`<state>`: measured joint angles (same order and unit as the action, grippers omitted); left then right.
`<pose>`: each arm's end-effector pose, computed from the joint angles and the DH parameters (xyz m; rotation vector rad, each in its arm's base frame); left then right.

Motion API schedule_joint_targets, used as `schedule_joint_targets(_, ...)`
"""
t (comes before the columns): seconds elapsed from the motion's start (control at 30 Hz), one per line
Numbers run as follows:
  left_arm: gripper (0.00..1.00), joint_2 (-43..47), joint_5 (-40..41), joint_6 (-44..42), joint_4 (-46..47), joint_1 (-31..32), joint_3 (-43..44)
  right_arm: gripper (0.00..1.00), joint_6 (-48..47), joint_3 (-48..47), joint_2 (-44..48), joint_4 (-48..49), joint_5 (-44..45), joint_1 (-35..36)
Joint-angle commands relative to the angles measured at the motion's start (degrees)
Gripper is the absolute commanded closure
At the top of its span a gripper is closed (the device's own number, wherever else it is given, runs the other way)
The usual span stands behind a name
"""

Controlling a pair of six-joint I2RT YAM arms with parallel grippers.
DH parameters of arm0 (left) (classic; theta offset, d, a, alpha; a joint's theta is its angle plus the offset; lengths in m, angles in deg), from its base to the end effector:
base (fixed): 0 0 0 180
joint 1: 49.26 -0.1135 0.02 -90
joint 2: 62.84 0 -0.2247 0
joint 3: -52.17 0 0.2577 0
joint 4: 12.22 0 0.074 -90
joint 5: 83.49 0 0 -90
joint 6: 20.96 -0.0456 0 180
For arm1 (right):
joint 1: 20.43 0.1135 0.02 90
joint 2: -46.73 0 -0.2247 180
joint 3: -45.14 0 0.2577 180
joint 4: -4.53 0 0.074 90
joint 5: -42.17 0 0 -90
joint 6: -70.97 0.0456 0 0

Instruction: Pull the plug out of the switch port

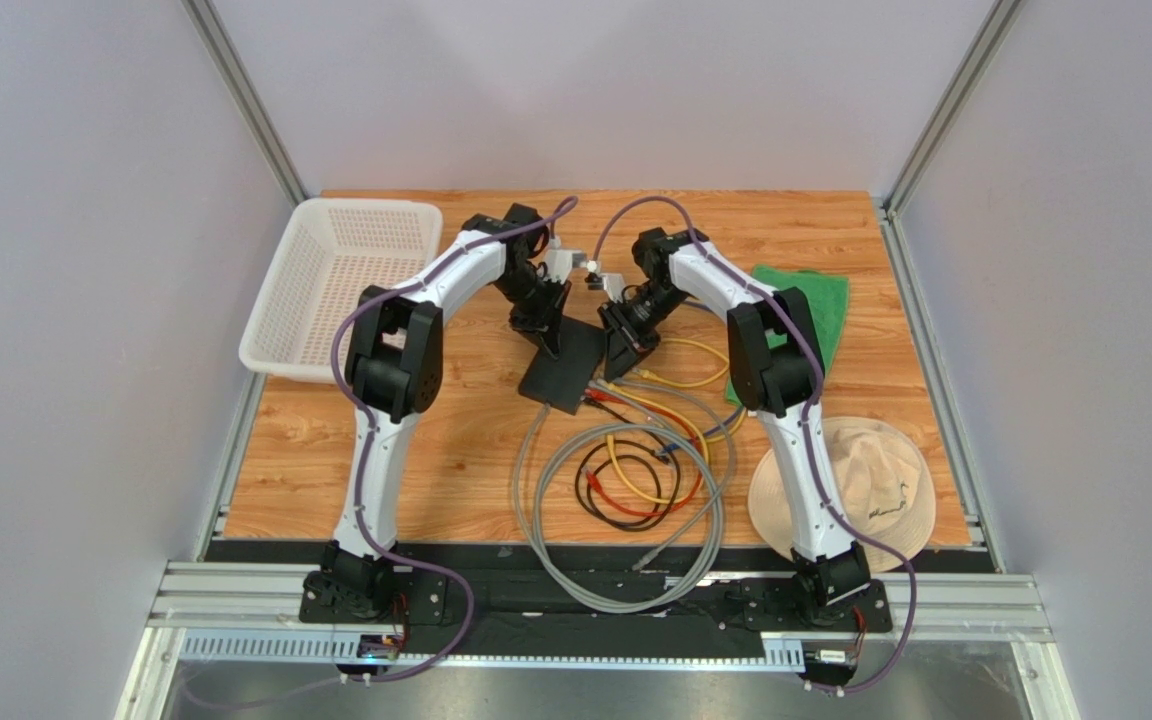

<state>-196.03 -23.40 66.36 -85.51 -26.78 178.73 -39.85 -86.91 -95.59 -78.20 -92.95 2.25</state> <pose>0.4068 -0.1929 0.1358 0.7103 2.8639 -0.8209 0.3989 0.2017 0.0989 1.0256 -2.6543 -1.1807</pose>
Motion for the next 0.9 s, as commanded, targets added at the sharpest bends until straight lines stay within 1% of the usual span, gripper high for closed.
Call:
schedule_joint_targets(0.0, 1.0, -3.04, 3.9, -2.42, 0.07, -0.33, 1.33, 1.0, -2.91, 1.6, -3.31, -2.18, 7.07, -0.44)
schedule_joint_targets(0.2, 1.0, -3.4, 3.11, -2.25, -0.46, -1.65, 2.21, 1.0, -2.56, 0.9, -2.96, -1.21, 8.12, -0.09)
schedule_joint_targets(0.37, 1.0, -3.05, 1.53, -1.72, -0.63, -2.79, 1.34, 1.0, -4.92, -0.33, 2.99, -1.74, 7.77, -0.35)
schedule_joint_targets(0.57, 1.0, -3.49, 0.38, -1.63, -0.81, -2.88, 2.39, 1.0, -8.53, -0.59, 9.69, -1.65, 14.44, -2.37)
schedule_joint_targets(0.73, 1.0, -2.78, -0.5, -1.37, -1.16, -3.14, 3.53, 1.0, -9.41, -3.14, 12.24, -0.86, 19.71, -8.17)
schedule_joint_targets(0.77, 1.0, -2.69, -0.5, -1.45, -1.34, -3.32, 3.53, 1.0, -10.72, -4.8, 12.24, -0.86, 21.64, -8.96)
schedule_joint_targets(0.8, 1.0, -2.52, -0.5, -1.63, -1.51, -3.23, 3.62, 1.0, -13.95, -5.6, 12.16, -0.77, 26.44, -10.44)
schedule_joint_targets(0.87, 1.0, -2.34, -0.5, -1.72, -1.69, -3.32, 3.79, 1.0, -17.66, -6.65, 11.98, 0.45, 30.95, -11.95)
